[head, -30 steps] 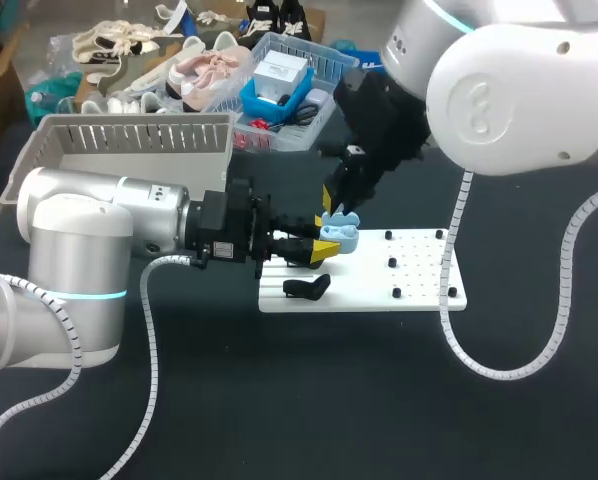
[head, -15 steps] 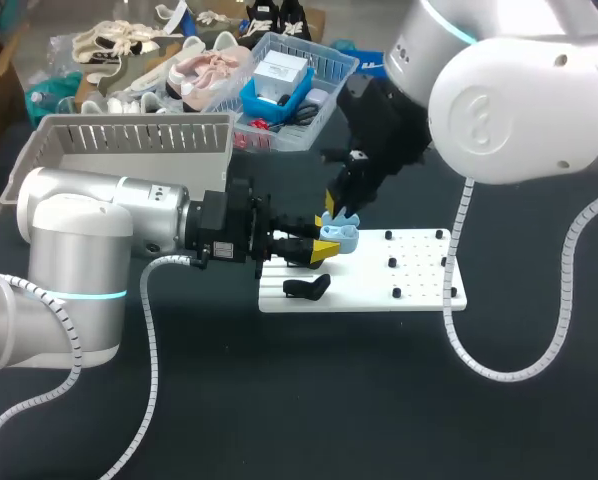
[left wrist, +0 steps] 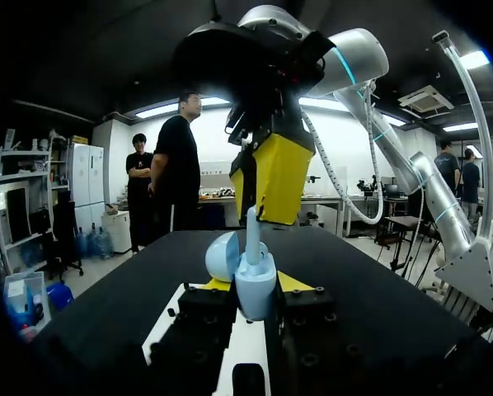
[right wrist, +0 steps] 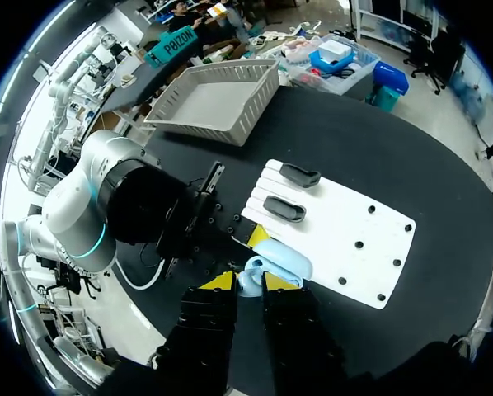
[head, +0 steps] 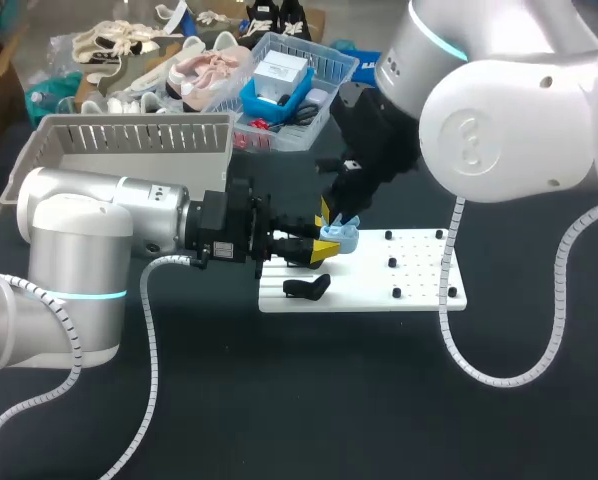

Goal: Pick up each earbud case from the left stands, insert the matching earbuds, close the lid, and place the case in the box.

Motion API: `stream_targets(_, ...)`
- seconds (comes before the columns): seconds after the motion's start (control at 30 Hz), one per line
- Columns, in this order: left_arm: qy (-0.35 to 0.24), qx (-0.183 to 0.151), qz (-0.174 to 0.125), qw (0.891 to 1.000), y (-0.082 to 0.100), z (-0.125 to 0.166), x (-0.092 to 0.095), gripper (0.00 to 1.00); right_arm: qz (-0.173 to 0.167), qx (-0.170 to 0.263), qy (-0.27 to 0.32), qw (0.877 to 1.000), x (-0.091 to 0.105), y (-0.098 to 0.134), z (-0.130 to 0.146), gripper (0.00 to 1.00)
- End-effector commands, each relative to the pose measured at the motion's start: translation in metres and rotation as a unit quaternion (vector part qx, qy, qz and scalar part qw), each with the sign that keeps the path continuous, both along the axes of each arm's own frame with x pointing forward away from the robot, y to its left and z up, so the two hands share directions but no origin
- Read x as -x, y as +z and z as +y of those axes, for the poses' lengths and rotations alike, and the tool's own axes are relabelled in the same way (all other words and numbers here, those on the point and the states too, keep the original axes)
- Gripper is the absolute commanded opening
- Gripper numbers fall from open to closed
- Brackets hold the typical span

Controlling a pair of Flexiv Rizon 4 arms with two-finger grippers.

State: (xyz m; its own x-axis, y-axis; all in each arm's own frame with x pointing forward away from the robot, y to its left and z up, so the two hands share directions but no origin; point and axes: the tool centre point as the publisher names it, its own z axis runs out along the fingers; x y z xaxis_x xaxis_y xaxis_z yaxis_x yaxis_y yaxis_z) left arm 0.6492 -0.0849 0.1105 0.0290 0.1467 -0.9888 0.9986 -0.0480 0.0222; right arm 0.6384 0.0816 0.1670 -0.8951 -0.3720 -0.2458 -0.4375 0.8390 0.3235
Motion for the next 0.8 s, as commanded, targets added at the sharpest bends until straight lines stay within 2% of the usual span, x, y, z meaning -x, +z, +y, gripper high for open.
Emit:
stream_targets(0.03, 0.001, 0.000, 0.000, 1.000, -0.0003, -0.0006, -0.0001, 0.00, -0.001, 0.001, -0.003, 1.000, -0.0003, -0.0041, -0.0003, 0.00)
stream_targets(0.8, 0.001, 0.000, 0.000, 1.000, -0.0003, -0.0006, -0.0001, 0.00, -0.002, -0.003, -0.002, 1.000, -0.0039, -0.0075, 0.0017, 0.00)
